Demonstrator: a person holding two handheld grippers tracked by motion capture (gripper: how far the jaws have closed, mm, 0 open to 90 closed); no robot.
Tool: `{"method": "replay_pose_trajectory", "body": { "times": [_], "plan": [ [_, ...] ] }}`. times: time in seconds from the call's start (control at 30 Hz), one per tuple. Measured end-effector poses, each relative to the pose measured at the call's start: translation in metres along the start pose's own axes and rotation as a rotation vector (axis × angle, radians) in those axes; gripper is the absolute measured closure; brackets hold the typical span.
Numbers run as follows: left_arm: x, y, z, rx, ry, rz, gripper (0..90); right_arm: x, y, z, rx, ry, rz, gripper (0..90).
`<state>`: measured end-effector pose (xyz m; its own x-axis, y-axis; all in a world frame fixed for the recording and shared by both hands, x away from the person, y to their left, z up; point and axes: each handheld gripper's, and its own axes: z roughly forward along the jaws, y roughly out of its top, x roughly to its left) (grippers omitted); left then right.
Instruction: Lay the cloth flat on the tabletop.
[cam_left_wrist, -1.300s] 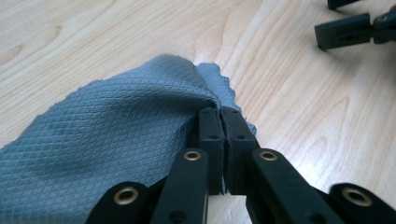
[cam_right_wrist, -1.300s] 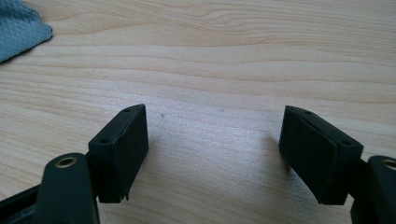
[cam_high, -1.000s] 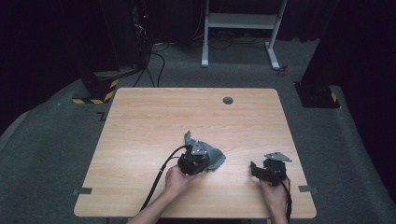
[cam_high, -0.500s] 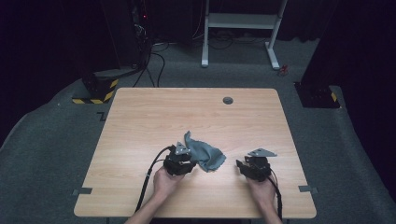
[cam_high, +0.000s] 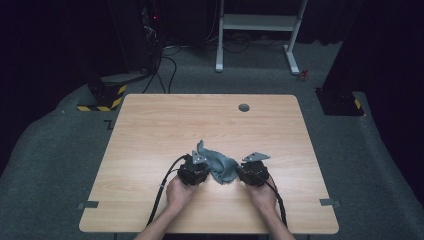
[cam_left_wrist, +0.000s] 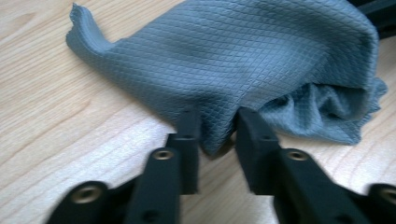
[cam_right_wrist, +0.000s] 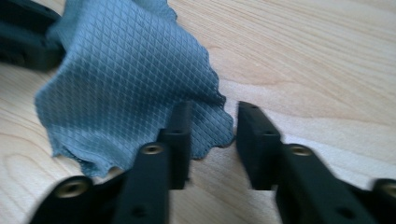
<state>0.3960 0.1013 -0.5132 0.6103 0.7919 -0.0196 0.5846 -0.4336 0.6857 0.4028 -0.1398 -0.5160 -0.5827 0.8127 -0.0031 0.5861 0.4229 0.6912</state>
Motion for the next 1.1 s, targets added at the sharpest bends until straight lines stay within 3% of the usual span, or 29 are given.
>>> {"method": "replay_pose_trajectory", "body": {
  "times": [0.1,0.2,0.4,0.5,0.6,0.7,0.8,0.97,1.1],
  "plan": [
    [0.002,0.003,0.000,0.017,-0.002,0.024,82.9,0.002,-0.001,-0.001,-0.004,0.013,-0.021,84.6],
    [0.002,0.007,-0.002,0.023,-0.018,0.031,86.7,0.004,-0.004,-0.003,-0.004,0.014,-0.030,89.0],
    [0.004,0.035,-0.025,-0.064,-0.031,0.039,86.7,0.000,-0.014,-0.014,-0.007,0.021,-0.028,89.6],
    [-0.002,0.049,-0.016,-0.076,-0.035,0.061,86.2,-0.002,-0.021,-0.022,-0.013,0.018,-0.015,89.6],
    [-0.008,0.053,0.001,-0.069,-0.053,0.053,83.7,-0.004,-0.028,-0.027,-0.010,0.006,-0.015,89.5],
    [-0.013,0.050,0.014,-0.033,-0.056,0.044,69.2,-0.008,-0.035,-0.033,-0.013,0.007,0.011,89.1],
    [-0.012,0.039,0.009,-0.037,-0.026,0.024,57.7,-0.010,-0.038,-0.037,-0.010,0.007,0.018,88.8],
    [-0.001,0.018,-0.005,-0.039,-0.010,-0.035,54.4,-0.009,-0.035,-0.035,-0.014,0.013,0.012,88.8],
    [0.002,0.016,-0.001,-0.040,-0.017,-0.055,53.8,-0.004,-0.032,-0.031,-0.006,0.018,-0.017,88.9]
  ]
}}
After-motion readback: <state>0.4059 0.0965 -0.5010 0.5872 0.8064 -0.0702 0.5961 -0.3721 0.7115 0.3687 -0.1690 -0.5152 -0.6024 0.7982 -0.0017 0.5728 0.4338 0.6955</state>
